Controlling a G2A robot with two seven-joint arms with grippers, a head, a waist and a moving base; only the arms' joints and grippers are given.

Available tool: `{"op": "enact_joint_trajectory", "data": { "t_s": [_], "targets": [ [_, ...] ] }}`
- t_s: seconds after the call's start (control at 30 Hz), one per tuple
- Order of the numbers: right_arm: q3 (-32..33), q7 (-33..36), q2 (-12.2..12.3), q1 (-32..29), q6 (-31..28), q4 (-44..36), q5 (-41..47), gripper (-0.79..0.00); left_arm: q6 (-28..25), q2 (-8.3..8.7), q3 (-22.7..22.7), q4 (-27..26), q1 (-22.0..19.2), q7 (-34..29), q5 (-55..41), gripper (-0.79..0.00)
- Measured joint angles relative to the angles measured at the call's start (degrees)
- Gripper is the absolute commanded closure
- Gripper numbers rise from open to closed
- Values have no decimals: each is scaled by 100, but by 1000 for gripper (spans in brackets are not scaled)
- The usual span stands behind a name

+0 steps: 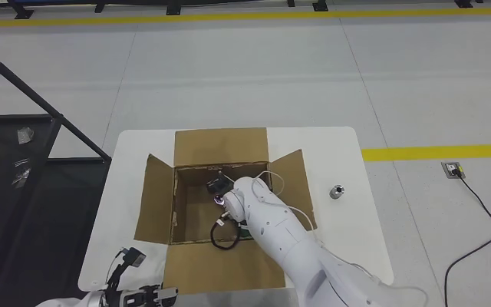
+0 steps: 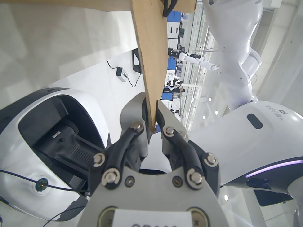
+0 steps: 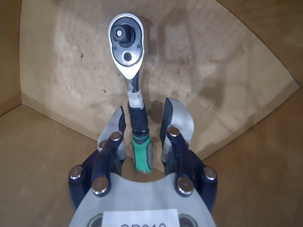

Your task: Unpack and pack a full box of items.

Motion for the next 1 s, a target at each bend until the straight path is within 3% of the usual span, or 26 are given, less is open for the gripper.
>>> {"op": "enact_joint_trajectory", "data": {
  "t_s": [0.3,0.6,0.87,0.93,0.97,1.0],
  "targets": [
    [0,89,-8,-16,-48,10,-106,-188,-81,130,175,-13,-29,80,-54,0],
    [25,147,-14,-32,-88,25,-155,-234,-141,247,307,3,-73,142,-145,0],
    [70,139,-6,-47,-140,70,-156,-206,-186,357,418,-94,-28,186,-198,0],
    [88,139,1,-54,-152,87,-144,-154,-204,385,451,-94,-30,204,-206,0],
    [95,141,4,-57,-155,93,-139,-37,-208,396,468,-94,-32,207,-212,0],
    [101,144,8,-60,-157,97,-137,0,-212,408,483,-94,-36,212,-218,0]
  ]
}}
